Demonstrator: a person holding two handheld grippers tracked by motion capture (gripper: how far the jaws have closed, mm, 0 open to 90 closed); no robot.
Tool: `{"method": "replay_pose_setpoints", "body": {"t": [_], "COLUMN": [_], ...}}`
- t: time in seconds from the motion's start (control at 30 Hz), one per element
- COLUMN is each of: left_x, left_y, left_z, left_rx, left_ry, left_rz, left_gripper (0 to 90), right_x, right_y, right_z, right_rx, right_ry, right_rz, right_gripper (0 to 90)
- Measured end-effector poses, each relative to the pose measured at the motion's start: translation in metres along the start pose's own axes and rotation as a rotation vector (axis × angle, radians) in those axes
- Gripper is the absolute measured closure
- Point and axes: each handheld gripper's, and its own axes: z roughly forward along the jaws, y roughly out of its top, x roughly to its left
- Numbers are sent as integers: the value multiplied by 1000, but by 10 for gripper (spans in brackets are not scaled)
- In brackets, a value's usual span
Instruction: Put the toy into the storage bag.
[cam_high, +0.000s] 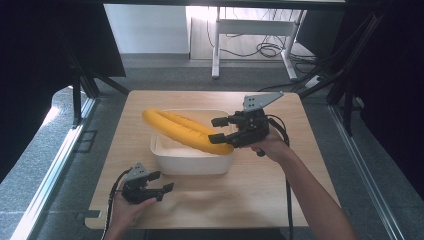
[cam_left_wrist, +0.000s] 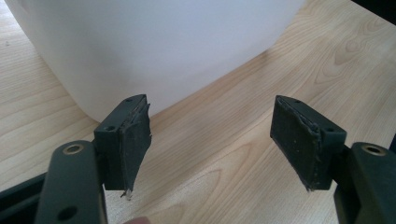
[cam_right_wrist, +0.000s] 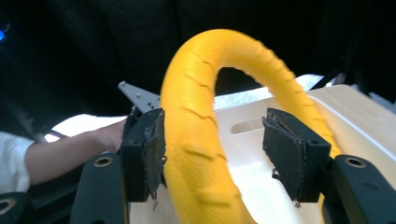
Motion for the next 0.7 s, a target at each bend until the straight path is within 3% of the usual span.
{"method": "replay_pose_setpoints", "body": {"t": [0.5, 0.7], "left_x": [1, 0], "left_y": [-2, -2], "left_z": [-7, -8], "left_rx": [-13, -16], "left_ry": [6, 9], "left_rz": [3, 1], "left_gripper": [288, 288], "right_x": [1, 3], "right_y": [-41, -64], "right_z": [-44, -62], "right_rx": [-64, -86], "right_ry": [-235, -301], "right_rz": [40, 66], "right_gripper": [441, 441]}}
